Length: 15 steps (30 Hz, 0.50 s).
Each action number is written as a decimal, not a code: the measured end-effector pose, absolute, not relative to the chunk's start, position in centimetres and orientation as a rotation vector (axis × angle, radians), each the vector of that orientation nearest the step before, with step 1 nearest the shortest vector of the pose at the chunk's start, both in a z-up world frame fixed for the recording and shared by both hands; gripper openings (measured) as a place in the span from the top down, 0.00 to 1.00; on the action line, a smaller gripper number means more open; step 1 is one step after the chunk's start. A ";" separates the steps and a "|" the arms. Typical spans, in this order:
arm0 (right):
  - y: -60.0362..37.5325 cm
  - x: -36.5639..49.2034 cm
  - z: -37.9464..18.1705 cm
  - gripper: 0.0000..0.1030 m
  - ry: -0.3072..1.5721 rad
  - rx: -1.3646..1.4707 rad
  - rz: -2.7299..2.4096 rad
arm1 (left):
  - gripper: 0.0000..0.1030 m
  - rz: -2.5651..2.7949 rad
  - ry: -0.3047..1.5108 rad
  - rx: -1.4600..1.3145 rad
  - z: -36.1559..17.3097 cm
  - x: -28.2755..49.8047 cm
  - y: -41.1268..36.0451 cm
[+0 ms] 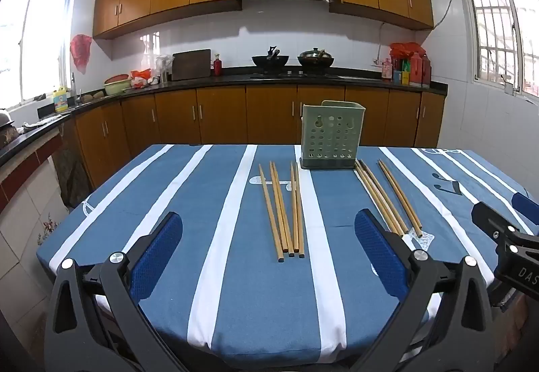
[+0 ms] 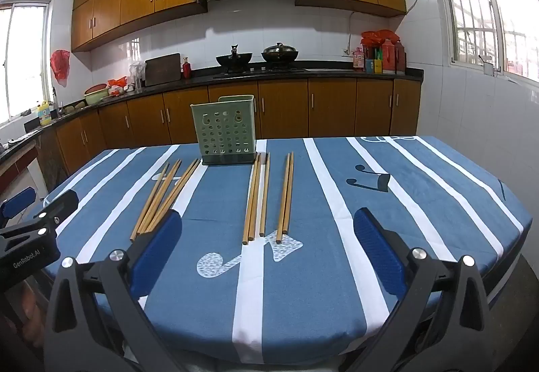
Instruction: Organize utensils
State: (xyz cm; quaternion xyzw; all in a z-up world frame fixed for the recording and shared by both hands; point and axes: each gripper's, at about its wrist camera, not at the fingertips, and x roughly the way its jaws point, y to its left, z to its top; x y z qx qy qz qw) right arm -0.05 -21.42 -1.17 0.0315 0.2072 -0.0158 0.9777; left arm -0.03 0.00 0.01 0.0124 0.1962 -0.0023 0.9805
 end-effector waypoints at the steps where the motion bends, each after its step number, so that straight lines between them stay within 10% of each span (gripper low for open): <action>1: -21.4 0.0 -1.2 0.04 0.418 0.063 -0.032 | 0.02 -0.004 0.396 0.027 0.0 0.0 0.0; 15: -21.5 -0.1 -1.2 0.04 0.417 0.065 -0.031 | 0.02 -0.003 0.397 0.030 0.0 0.0 0.0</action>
